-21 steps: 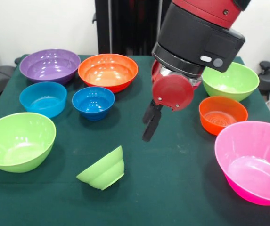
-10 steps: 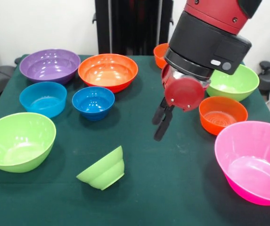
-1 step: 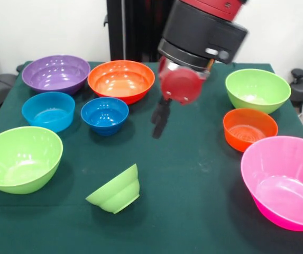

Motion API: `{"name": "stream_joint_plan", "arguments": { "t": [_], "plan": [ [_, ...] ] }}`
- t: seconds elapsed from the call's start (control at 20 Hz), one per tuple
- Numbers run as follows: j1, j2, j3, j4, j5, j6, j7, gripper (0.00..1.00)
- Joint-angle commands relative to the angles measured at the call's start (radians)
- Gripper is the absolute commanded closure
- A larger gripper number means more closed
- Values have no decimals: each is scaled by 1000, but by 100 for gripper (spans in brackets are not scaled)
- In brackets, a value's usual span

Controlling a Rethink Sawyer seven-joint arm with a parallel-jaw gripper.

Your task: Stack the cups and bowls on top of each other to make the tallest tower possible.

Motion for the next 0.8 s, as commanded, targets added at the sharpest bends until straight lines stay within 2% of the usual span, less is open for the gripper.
{"name": "stream_joint_plan", "arguments": {
  "t": [0.05, 0.35, 0.8],
  "plan": [
    [-100, -129, 271, 181, -243, -51, -405, 0],
    [-132, -146, 292, 163, -394, -28, -408, 0],
    [-125, -96, 300, 76, -499, 40, -369, 0]
  ]
}}
